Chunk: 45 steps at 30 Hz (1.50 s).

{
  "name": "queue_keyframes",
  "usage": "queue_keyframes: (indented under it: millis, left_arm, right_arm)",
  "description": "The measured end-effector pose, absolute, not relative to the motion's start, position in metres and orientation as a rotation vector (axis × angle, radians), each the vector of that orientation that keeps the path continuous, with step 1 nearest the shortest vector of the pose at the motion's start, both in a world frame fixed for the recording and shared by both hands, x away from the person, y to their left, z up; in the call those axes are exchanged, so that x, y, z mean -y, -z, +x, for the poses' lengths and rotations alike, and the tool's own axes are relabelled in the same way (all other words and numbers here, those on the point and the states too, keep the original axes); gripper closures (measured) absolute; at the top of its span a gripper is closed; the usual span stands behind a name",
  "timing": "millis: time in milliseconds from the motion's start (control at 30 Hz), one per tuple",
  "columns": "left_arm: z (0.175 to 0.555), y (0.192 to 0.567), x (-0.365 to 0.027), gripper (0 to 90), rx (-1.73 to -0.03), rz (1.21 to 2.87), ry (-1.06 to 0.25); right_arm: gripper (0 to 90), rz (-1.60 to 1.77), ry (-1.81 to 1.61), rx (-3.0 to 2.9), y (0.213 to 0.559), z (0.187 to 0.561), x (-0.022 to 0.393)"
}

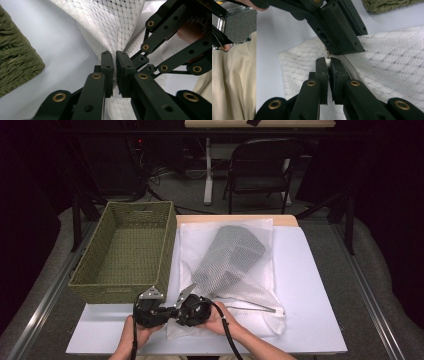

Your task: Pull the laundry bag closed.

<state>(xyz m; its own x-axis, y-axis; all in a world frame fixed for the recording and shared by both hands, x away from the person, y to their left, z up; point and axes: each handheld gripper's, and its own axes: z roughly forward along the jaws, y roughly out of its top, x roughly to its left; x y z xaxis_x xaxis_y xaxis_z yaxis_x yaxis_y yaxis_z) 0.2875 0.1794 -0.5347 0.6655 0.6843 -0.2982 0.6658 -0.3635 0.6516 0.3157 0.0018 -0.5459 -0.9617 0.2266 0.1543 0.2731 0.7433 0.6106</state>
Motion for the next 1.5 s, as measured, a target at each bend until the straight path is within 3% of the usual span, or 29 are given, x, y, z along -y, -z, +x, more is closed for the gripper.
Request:
queue_keyframes:
  millis: [1500]
  left_arm:
    - [0.288, 0.53, -0.184, 86.9, -1.015, 2.131, -0.085]
  right_arm:
    - [86.7, -0.45, 0.922, 2.904, 0.545, 0.33, 0.023]
